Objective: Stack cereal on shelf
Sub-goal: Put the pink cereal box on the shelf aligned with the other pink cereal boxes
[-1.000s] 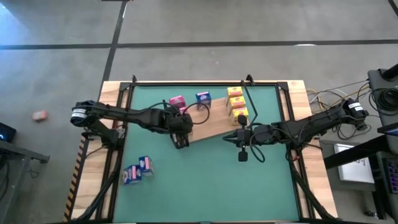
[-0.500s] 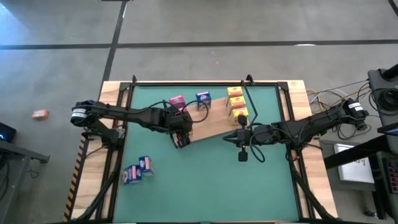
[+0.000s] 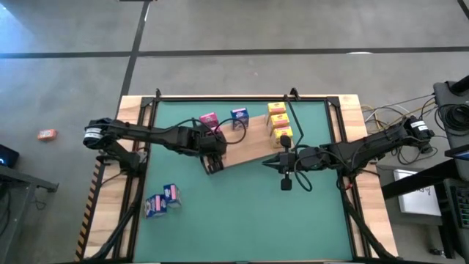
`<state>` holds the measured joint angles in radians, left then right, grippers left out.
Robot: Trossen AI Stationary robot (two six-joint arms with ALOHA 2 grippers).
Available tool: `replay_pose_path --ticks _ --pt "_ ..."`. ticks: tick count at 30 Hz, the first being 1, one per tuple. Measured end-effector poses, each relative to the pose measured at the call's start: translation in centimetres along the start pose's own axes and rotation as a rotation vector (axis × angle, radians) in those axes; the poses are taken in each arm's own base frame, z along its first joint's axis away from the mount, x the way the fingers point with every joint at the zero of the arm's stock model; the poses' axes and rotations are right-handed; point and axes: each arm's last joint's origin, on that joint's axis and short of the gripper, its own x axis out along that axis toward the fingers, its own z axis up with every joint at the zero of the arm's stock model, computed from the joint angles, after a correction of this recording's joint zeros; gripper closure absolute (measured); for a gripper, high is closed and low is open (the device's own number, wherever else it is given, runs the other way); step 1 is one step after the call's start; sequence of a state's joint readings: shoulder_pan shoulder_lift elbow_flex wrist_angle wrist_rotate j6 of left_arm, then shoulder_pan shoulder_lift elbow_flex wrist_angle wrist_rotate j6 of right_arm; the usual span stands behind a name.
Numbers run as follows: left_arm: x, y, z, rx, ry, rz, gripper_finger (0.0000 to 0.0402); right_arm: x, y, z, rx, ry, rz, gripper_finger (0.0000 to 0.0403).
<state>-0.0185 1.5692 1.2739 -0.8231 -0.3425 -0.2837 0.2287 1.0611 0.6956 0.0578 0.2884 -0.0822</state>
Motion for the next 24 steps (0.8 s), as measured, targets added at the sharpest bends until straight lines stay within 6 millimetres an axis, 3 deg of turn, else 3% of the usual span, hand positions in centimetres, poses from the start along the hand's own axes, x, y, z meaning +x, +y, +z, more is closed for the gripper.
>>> replay_pose_path --ticks 17,24 --pt "0.04 -0.05 0.20 -0.079 -0.007 -0.037 0.0218 0.00 0.00 0.00 -0.007 0.000 0.000 0.0390" --pt "0.04 -0.06 0.21 -0.079 -0.008 -0.042 0.0237 0.00 0.01 -0.01 -0.006 0.001 0.000 0.0390"
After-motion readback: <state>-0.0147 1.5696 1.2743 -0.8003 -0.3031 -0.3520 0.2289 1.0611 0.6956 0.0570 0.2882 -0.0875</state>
